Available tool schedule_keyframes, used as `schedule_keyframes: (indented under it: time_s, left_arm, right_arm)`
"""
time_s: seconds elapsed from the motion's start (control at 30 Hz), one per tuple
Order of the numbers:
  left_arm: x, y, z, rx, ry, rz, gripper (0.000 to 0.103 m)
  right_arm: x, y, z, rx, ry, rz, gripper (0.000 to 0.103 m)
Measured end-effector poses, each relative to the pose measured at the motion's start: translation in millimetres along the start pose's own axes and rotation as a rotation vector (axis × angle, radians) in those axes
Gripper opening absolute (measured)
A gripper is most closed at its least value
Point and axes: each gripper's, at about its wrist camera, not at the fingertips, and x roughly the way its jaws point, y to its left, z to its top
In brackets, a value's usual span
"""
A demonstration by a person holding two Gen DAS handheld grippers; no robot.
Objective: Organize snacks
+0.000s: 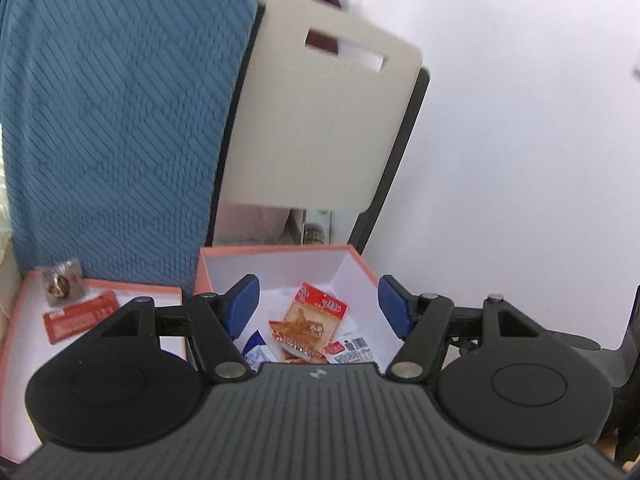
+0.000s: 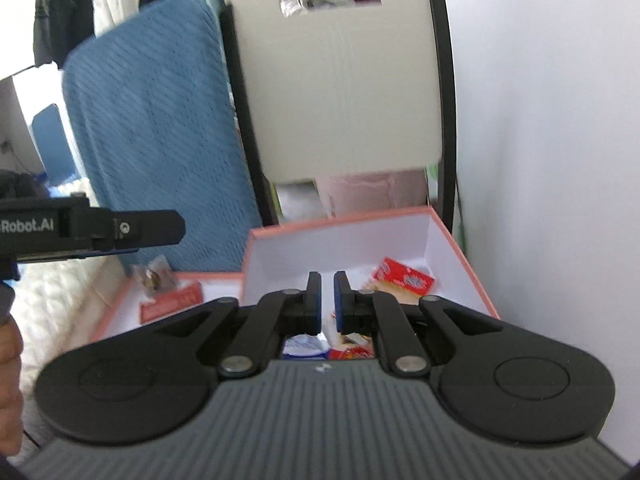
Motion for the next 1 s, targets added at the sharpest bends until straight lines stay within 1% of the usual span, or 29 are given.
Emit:
schedule_keyframes:
  time_s: [0.27, 0.47, 0.7, 0.8, 0.9, 1.0]
  left_arm:
    - [-63.5, -5.0, 7.1, 0.010, -0.061, -0.015, 0.071]
    - [-105.4, -11.3, -7.3, 0.023, -0.114, 0.012, 0.071]
    - [-139.7, -6.7, -32.5, 0.026, -0.131, 0.032, 0.071]
    - [-146.8, -6.0, -45.4, 0.032, -0.132, 0.041, 0.071]
    - [-150.6, -2.9, -60.6, 0.022, -0.118, 0.032, 0.071]
    - [-154.1, -3.0, -73.7, 0.023, -0.109, 0.041, 0.071]
  right_arm:
    - [-54.8, 24.7, 11.5, -0.013, -0.059, -0.003, 0.009]
    - [-89.5, 38.9, 8.0, -0.006, -0.089, -0.007, 0.009]
    - [-118.1, 46.8, -12.5, 0.016, -0.098, -0.006, 0.009]
    - [-127.7, 47.2, -24.6, 0.020, -0.097, -0.013, 0.010]
    - [-133.8, 51.3, -38.3, 0.012, -0.087, -0.020, 0.010]
    - [-138.9, 53.9, -51.7, 0.015, -0.071, -0.019, 0.010]
